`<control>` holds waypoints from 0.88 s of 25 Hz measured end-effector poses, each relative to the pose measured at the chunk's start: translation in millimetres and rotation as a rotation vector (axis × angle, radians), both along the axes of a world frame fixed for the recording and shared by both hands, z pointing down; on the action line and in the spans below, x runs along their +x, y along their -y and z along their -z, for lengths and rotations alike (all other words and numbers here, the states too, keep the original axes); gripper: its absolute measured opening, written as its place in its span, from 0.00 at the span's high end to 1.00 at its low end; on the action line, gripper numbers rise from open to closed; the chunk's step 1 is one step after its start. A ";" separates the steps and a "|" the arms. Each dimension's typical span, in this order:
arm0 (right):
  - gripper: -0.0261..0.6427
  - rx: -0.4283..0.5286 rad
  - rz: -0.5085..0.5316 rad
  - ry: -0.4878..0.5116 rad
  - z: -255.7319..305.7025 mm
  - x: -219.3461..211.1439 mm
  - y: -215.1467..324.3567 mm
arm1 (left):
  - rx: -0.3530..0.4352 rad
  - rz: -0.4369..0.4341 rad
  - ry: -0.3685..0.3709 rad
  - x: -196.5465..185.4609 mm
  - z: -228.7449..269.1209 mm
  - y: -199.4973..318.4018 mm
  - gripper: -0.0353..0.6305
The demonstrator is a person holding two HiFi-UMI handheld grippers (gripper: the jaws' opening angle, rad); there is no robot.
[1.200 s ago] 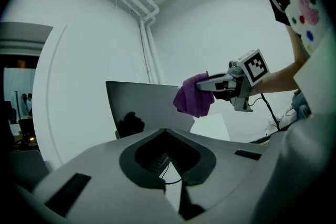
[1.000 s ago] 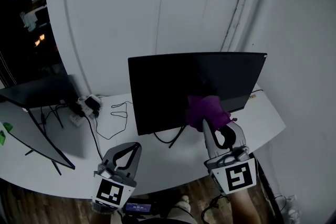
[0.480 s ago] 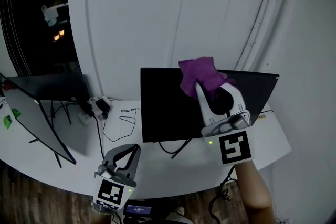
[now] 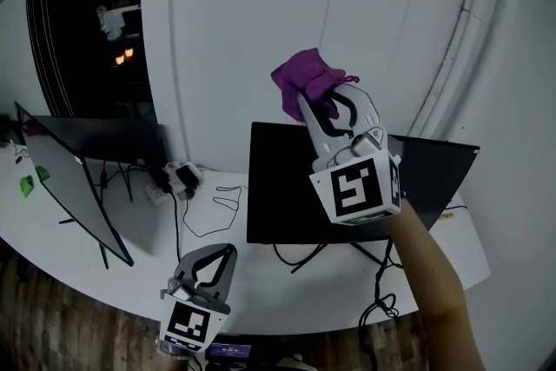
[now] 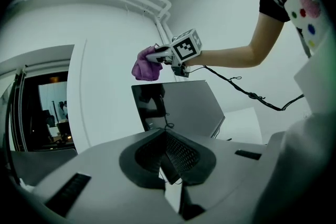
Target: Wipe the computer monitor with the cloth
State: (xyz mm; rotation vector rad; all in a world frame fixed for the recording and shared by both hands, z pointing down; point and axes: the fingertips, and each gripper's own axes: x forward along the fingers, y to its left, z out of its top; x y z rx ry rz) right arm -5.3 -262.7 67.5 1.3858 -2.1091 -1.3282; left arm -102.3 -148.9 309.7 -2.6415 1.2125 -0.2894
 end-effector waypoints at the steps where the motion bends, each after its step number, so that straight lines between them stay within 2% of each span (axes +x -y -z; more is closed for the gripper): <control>1: 0.87 0.007 0.006 -0.035 -1.2 -5.4 5.2 | 0.001 0.010 0.001 -1.5 0.1 0.0 0.94; 10: 0.87 0.018 0.062 -0.436 -49.7 -43.8 37.4 | 0.013 0.085 0.000 -11.3 4.0 -1.6 0.94; 17: 0.87 0.006 0.129 -0.626 -77.2 -53.1 36.1 | 0.001 0.122 0.002 -13.4 -1.3 -0.7 0.94; 22: 0.87 0.005 0.153 -0.739 -93.1 -54.9 34.5 | -0.005 0.119 0.002 -4.7 -3.3 1.3 0.94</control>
